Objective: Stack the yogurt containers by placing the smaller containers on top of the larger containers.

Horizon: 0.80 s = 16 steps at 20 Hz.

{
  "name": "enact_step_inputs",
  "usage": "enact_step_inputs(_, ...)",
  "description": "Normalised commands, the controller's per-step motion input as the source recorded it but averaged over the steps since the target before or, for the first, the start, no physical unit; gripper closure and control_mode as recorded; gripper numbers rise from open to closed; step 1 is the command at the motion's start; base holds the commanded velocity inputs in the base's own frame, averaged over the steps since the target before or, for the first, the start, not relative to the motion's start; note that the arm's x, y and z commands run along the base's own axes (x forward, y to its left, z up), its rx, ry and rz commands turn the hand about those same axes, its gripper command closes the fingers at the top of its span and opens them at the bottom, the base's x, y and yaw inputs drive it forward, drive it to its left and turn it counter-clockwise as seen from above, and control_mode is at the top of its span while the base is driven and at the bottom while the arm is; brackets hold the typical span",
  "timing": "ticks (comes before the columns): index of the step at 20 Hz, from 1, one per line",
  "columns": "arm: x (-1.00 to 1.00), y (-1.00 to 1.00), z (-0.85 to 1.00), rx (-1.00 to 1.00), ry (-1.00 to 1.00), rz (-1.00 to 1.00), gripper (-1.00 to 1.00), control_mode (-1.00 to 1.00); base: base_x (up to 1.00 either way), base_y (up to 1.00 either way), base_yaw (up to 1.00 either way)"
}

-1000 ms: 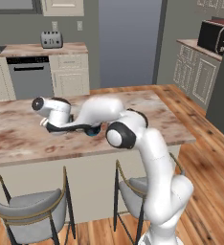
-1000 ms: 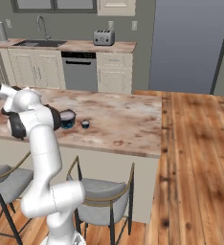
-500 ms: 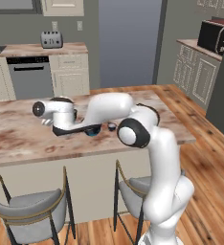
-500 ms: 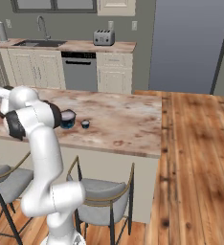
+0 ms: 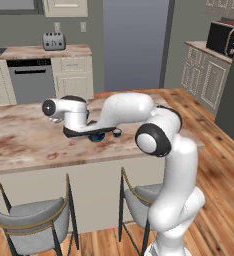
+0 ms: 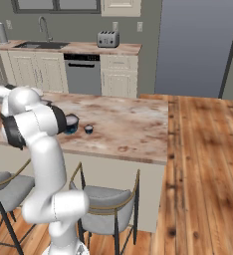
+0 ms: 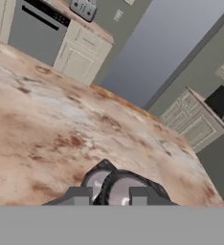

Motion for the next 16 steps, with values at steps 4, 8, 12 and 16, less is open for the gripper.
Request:
enact_step_inputs(4, -0.18, -0.28, 0.19, 0.14, 0.0, -0.07, 1.0, -1.0, 0.0, 0.0, 0.0)
enact_step_inputs(8, -0.25, -0.32, 0.06, 0.08, 0.0, -0.04, 1.0, -1.0, 0.0, 0.0, 0.0)
enact_step_inputs(12, -0.12, -0.32, 0.02, 0.01, 0.0, 0.0, 1.0, -1.0, 0.0, 0.0, 0.0)
enact_step_inputs(16, -0.07, -0.22, 0.0, -0.06, 0.0, 0.0, 1.0, -1.0, 0.0, 0.0, 0.0)
